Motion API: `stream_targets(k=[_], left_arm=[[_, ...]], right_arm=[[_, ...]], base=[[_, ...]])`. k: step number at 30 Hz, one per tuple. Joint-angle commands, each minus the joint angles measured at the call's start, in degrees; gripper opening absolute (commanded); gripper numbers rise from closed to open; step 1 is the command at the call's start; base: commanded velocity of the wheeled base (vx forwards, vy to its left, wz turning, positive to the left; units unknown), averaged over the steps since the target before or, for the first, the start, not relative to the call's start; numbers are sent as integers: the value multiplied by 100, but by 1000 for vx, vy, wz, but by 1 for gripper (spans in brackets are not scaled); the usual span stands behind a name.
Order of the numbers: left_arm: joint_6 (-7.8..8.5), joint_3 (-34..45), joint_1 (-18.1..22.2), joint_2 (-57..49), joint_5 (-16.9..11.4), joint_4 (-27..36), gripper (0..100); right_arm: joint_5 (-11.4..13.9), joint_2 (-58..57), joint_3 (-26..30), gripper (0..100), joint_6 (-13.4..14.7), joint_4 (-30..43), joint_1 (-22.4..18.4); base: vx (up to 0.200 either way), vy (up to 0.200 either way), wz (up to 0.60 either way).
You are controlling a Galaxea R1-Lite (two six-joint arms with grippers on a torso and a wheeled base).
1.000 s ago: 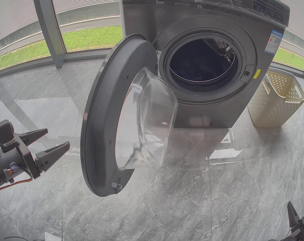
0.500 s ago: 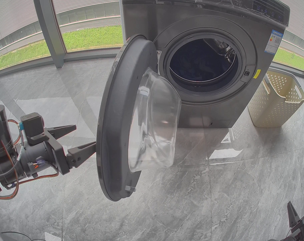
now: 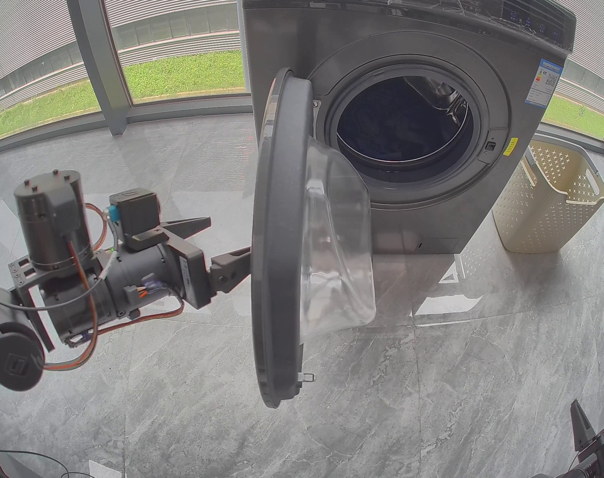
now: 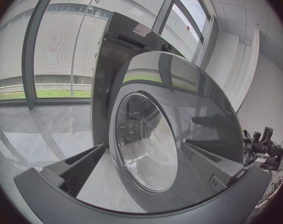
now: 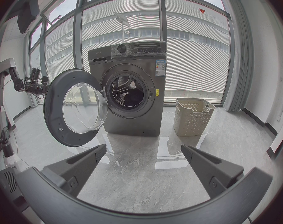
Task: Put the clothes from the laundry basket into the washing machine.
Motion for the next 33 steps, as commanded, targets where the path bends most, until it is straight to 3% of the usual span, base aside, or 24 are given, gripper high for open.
stream_targets(k=[1,6,10,30,33], left_arm=[[-3,-339,-194,579,104,-124,100],[-47,-867,-343,992,157,-317,100],[-249,-1262,-369,1335,245,-449,100],[-329,-2431,-633,2258,456,-493,100],[-460,-2827,-695,2504,790,-625,100]], right_arm=[[4,-57,101,100,-4,1,0],[4,-57,101,100,-13,1,0],[4,-57,101,100,-13,1,0],[4,-57,101,100,-13,1,0],[4,-57,101,100,-13,1,0]], base=[[0,0,0],[0,0,0],[0,0,0],[0,0,0],[0,0,0]])
